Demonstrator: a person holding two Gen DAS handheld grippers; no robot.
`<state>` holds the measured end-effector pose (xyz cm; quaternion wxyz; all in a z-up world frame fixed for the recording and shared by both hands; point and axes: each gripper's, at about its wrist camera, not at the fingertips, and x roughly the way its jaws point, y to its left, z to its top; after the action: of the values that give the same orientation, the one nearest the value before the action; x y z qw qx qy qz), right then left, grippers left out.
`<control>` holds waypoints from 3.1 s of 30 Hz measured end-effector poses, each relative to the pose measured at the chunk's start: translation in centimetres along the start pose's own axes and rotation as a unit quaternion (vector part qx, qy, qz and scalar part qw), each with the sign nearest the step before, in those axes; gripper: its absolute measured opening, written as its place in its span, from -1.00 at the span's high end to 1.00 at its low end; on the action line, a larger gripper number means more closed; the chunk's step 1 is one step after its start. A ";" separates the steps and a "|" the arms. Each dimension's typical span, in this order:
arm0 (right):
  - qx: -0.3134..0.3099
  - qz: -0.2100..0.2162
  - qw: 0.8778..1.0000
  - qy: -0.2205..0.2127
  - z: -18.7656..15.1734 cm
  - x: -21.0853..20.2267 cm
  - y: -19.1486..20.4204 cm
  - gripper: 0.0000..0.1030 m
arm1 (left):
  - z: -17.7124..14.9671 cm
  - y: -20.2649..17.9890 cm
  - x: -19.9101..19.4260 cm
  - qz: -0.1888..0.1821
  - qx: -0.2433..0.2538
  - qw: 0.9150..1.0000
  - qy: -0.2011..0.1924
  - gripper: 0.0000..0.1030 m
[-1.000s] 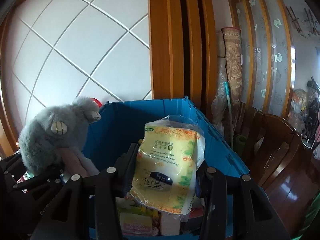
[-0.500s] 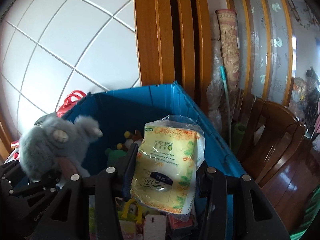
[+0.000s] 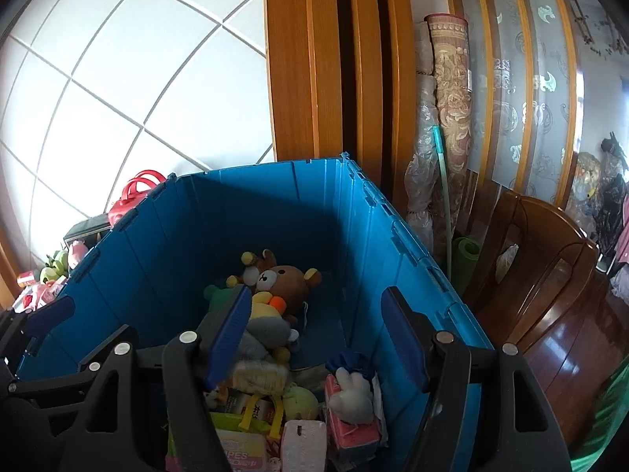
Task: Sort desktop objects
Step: 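Open both tools to drop the gray plush and tissue pack into the bin, then move both tools back over the remaining pile on the bed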
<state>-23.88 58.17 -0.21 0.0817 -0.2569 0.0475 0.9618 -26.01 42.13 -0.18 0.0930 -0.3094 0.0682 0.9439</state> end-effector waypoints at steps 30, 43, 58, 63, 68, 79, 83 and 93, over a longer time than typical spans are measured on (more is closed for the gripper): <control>0.023 0.017 0.999 -0.036 -1.9 -2.9 3.4 -1.00 | -5.1 10.0 -8.0 0.071 -0.093 0.991 -0.069 -0.65; -0.049 0.089 0.994 -0.035 -3.2 -6.1 16.6 -1.00 | -9.2 19.8 -11.0 0.118 -0.129 0.983 -0.062 -0.65; -0.080 0.134 0.987 -0.035 -6.4 -10.1 34.7 -1.00 | -14.3 36.5 -14.2 0.156 -0.149 0.976 -0.033 -0.65; -0.105 0.163 0.981 -0.008 -8.5 -9.4 41.4 -1.00 | -16.6 42.0 -14.0 0.181 -0.168 0.969 -0.007 -0.65; -0.136 0.190 0.971 0.044 -11.5 -6.4 46.6 -1.00 | -19.5 46.6 -12.2 0.207 -0.201 0.957 0.036 -0.65; -0.180 0.241 0.945 0.129 -16.3 -0.1 53.6 -1.00 | -24.6 52.9 -8.5 0.270 -0.236 0.928 0.103 -0.65; -0.187 0.240 0.940 0.158 -17.7 1.6 55.6 -1.00 | -26.6 55.5 -7.3 0.281 -0.248 0.918 0.132 -0.65; -0.168 0.210 0.940 0.208 -22.0 4.5 65.0 -1.00 | -30.7 64.6 -3.2 0.238 -0.225 0.927 0.181 -0.65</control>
<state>-28.83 -8.05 -18.29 -0.1780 -0.4452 -0.0464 0.8763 -19.97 -26.94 -18.19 -0.2204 -0.4623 -0.0591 0.8569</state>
